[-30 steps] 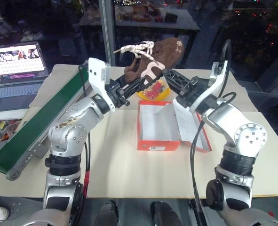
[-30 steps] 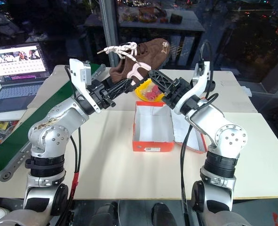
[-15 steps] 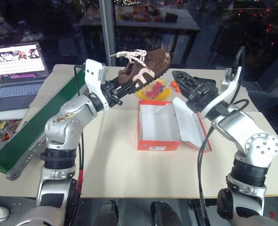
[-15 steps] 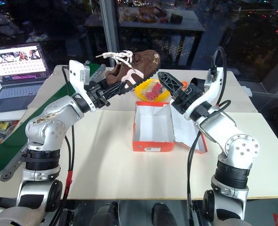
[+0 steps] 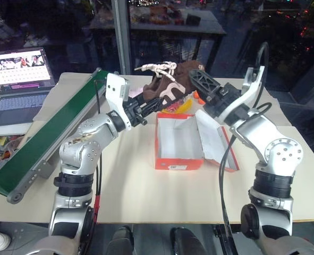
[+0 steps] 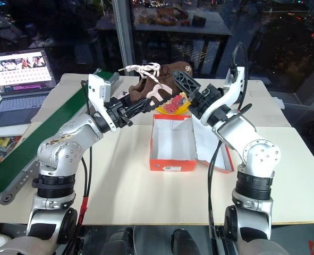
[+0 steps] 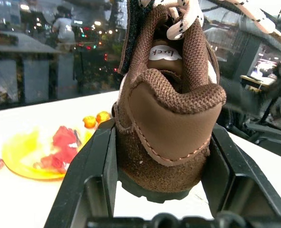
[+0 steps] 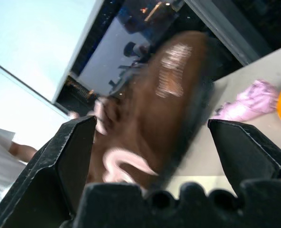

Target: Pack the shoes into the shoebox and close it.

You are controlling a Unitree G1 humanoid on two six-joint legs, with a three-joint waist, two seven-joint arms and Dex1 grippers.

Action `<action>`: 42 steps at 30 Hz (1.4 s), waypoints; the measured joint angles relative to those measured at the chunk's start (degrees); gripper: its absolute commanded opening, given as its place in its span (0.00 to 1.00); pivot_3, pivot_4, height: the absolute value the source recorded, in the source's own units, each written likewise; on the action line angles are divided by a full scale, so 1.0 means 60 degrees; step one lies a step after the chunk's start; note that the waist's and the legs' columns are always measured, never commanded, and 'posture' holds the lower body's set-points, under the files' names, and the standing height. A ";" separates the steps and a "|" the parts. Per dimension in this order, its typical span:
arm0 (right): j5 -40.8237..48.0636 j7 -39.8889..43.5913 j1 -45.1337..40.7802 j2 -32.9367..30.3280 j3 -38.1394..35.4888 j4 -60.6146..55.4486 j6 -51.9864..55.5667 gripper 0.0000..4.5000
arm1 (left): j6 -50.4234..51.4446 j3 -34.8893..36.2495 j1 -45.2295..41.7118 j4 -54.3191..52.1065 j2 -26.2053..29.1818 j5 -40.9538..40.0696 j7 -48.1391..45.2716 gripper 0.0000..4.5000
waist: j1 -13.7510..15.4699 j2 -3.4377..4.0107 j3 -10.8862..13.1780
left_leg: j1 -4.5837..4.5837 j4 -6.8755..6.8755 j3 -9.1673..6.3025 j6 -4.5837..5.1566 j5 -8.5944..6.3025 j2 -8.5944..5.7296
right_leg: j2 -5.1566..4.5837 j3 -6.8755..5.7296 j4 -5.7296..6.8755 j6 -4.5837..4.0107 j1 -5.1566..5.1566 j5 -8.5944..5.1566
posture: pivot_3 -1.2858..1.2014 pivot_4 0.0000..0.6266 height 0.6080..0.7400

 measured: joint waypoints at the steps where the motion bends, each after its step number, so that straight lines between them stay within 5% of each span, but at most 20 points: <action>1: -0.0052 0.0012 0.0000 0.0067 -0.0003 0.0065 -0.0055 0.77 | 0.0000 0.0011 0.0000 0.0000 -0.0016 0.0003 0.0019 0.44 | 0.0000 0.0000 0.0000 | 0.0000 0.0000 0.0000 0.0000 0.0000 0.0000 | 0.0000 0.0000 0.0000 0.0000 0.0000 0.0000 | 0.52 0.24 0.97; 9: -0.0470 0.0062 0.0000 0.0322 -0.0037 0.0356 -0.0304 0.15 | -0.0005 0.0094 0.0000 -0.0008 -0.0015 0.0003 0.0027 0.44 | -0.0012 0.0000 0.0000 | 0.0000 0.0000 0.0000 0.0000 0.0000 0.0000 | 0.0000 0.0000 0.0001 0.0000 0.0000 0.0000 | 0.52 0.24 0.97; 11: -0.0512 0.0173 -0.0004 0.0336 -0.0036 0.0381 -0.0323 0.07 | -0.0005 0.0097 0.0000 -0.0008 -0.0012 0.0007 0.0031 0.44 | -0.0012 0.0001 0.0000 | 0.0000 0.0000 0.0000 0.0000 0.0000 0.0000 | 0.0000 0.0000 0.0001 0.0000 0.0000 0.0000 | 0.52 0.24 0.97; 18: -0.0877 0.0419 -0.0350 0.0292 -0.0041 0.0670 -0.0328 0.06 | 0.0150 0.0469 0.0071 -0.0006 0.0112 -0.0344 -0.0034 1.00 | -0.0046 0.0001 0.0001 | 0.0001 0.0000 0.0000 0.0000 0.0000 0.0001 | 0.0002 0.0000 0.0005 -0.0001 -0.0001 0.0000 | 0.52 0.24 0.97; 21: -0.1470 0.0616 -0.0541 -0.0027 0.0080 0.0874 -0.0331 0.06 | 0.0153 0.0759 0.0135 0.0062 0.0400 -0.0324 0.0100 1.00 | -0.0044 0.0005 0.0003 | 0.0000 0.0003 0.0000 0.0000 0.0000 0.0000 | 0.0000 0.0000 0.0005 0.0000 -0.0001 0.0001 | 0.52 0.24 0.97; 28: -0.4789 0.1789 -0.1621 -0.2805 0.1510 0.1796 0.0192 0.06 | 0.0163 0.1341 0.1337 0.0285 0.1412 -0.0056 0.0076 1.00 | -0.0015 0.0019 0.0012 | 0.0000 -0.0011 0.0002 0.0000 0.0000 -0.0003 | -0.0005 -0.0002 -0.0007 -0.0004 -0.0005 -0.0006 | 0.52 0.24 0.97; 42: -0.7072 0.3698 -0.0685 -0.3228 0.3451 0.2647 0.3140 0.06 | 0.0146 0.1241 0.2391 -0.0499 0.1119 0.0131 0.0511 1.00 | 0.0018 0.0018 0.0013 | -0.0007 0.0001 0.0002 0.0000 0.0000 -0.0005 | -0.0006 -0.0001 -0.0004 -0.0001 -0.0006 -0.0004 | 0.52 0.24 0.97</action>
